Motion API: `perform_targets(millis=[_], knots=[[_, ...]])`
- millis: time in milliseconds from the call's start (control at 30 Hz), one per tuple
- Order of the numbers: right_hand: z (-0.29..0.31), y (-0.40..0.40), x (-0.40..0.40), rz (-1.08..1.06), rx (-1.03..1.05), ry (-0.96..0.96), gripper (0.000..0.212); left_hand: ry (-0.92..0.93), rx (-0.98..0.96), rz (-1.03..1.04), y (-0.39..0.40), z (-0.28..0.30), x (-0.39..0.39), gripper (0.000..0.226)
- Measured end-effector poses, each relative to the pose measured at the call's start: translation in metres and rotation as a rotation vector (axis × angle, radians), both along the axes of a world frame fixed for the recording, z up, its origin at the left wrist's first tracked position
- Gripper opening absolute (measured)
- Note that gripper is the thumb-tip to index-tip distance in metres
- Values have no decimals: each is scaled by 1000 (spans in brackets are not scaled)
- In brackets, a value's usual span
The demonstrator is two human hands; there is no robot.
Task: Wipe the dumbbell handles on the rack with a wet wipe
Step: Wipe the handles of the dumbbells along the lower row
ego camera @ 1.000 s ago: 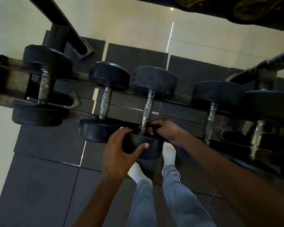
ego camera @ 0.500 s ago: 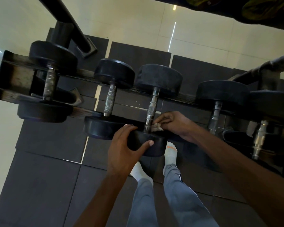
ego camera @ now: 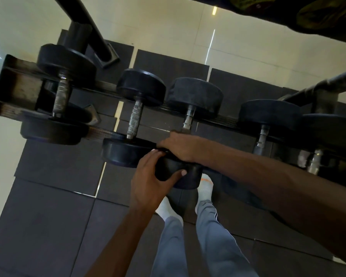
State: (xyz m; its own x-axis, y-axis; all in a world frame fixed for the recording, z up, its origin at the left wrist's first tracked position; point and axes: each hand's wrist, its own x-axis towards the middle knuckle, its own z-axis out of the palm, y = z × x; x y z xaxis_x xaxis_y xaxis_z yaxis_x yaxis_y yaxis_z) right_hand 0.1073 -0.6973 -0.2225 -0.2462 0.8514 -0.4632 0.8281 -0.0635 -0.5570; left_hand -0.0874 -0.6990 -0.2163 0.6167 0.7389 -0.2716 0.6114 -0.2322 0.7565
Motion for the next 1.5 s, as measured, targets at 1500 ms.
perform_targets(millis=[1500], knots=[[2, -243, 152, 63, 34, 85, 17, 15, -40, -114, -188, 7, 123, 84]])
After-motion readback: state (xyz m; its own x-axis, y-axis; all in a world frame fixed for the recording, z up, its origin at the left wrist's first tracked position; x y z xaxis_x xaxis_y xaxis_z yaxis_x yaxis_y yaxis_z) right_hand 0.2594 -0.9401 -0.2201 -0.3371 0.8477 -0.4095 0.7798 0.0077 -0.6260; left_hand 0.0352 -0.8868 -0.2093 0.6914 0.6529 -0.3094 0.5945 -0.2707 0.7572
